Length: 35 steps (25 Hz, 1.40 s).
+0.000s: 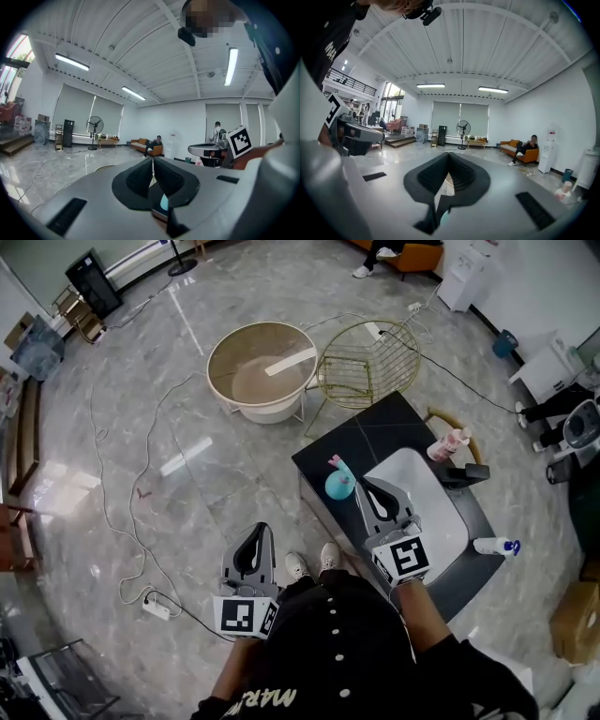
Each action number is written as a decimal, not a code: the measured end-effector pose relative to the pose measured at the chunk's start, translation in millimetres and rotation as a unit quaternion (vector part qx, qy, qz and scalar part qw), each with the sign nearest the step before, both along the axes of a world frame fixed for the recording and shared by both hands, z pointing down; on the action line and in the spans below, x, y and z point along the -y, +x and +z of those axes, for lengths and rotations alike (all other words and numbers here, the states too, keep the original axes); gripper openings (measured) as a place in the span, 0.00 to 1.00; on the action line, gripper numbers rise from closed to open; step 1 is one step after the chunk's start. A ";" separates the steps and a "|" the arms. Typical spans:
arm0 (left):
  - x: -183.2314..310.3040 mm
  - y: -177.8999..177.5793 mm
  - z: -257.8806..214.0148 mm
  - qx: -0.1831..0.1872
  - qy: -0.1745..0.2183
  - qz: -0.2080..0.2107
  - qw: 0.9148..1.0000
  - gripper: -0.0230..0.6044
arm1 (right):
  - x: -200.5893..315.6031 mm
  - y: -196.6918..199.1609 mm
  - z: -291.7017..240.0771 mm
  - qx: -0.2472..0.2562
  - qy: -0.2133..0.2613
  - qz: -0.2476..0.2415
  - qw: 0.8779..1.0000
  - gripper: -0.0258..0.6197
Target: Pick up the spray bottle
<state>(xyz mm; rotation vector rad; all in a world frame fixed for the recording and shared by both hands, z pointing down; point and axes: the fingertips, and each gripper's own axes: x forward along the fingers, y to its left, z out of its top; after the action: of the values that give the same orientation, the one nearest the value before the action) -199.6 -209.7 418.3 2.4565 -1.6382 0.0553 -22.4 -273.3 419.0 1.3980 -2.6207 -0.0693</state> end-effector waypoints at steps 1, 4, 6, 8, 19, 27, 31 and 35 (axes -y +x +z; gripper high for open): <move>1.6 2.7 1.8 -0.002 -0.001 0.002 1.000 0.07 | 2.5 -0.1 3.9 -0.002 -0.003 -0.002 1.000 0.03; 6.4 13.2 12.7 -0.006 -0.014 0.011 1.000 0.07 | 11.0 1.0 20.7 -0.005 -0.015 -0.012 1.000 0.04; 6.1 18.4 23.7 -0.004 -0.026 0.015 1.000 0.07 | 15.5 1.7 40.4 -0.013 -0.037 -0.019 0.999 0.17; 4.4 18.8 37.0 -0.003 -0.043 0.011 0.999 0.07 | 20.3 2.4 62.2 -0.024 -0.063 -0.020 0.998 0.24; -8.9 20.9 112.1 -0.001 -0.127 0.005 0.992 0.07 | 59.3 -2.4 159.9 -0.026 -0.105 -0.045 0.993 0.38; -15.6 26.4 149.3 -0.010 -0.172 -0.005 0.985 0.07 | 76.7 -7.6 179.4 0.010 -0.083 -0.049 0.995 0.35; -13.7 27.1 158.1 -0.006 -0.189 -0.013 0.982 0.07 | 80.6 -9.2 179.3 0.021 -0.066 -0.053 0.996 0.25; -13.0 26.4 157.5 -0.007 -0.182 -0.017 0.983 0.07 | 79.3 -11.7 180.3 0.019 -0.066 -0.061 0.996 0.25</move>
<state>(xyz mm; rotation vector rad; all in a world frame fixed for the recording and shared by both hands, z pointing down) -173.2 -196.7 575.8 2.1479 -1.5088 0.3045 -34.1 -352.5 599.3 1.2086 -2.6832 0.1142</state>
